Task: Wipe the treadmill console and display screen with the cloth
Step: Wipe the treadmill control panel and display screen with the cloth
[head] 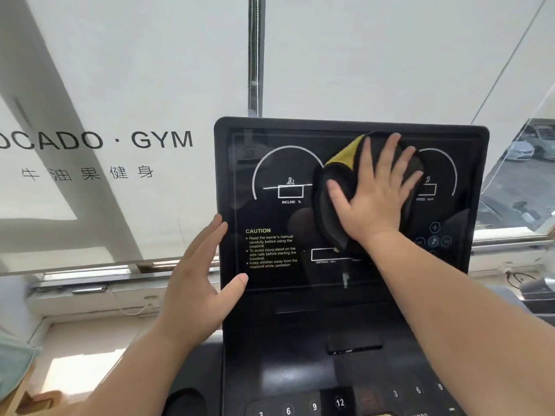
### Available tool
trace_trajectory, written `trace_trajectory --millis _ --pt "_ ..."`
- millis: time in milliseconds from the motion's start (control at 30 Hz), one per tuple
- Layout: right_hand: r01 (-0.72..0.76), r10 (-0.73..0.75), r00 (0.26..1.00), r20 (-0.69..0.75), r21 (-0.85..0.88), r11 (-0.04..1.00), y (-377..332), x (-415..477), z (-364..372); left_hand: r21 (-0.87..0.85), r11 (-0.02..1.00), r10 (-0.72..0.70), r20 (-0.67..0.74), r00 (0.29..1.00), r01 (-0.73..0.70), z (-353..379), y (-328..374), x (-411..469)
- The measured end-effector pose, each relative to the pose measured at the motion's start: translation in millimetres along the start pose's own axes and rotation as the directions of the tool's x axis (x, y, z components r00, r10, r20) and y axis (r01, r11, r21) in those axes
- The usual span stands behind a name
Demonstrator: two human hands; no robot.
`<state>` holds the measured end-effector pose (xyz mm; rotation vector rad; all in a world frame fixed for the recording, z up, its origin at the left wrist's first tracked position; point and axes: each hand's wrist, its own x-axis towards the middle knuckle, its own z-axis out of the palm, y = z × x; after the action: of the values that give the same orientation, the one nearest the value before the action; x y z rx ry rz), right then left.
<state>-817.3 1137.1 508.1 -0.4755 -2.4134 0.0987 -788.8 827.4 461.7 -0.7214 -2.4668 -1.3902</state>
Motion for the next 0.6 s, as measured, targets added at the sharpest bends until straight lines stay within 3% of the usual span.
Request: trace_trajectory --millis 100,167,300,400,600 --pt "-0.181 0.18 0.983 0.028 0.042 0.983 -3 9 -7 -0.002 1.0 -0.022 -0.015 1.0 0.022 -1 -1 1" --pt "-0.191 0.19 0.982 0.021 0.041 0.981 -30 15 -10 -0.023 0.999 -0.033 -0.026 0.999 0.033 0 -1 1" --pt "0.069 -0.069 0.998 0.011 -0.046 0.997 -106 15 -9 -0.068 0.997 -0.027 -0.054 0.998 0.023 3 -1 2" --pt "0.346 -0.346 0.938 0.015 -0.085 0.934 -151 -1 -1 -0.081 0.997 -0.005 -0.087 0.996 -0.002 5 -2 2" --pt "0.511 -0.516 0.857 -0.007 -0.125 0.851 -108 -4 5 0.057 0.998 0.034 -0.123 0.992 -0.027 14 0 3"
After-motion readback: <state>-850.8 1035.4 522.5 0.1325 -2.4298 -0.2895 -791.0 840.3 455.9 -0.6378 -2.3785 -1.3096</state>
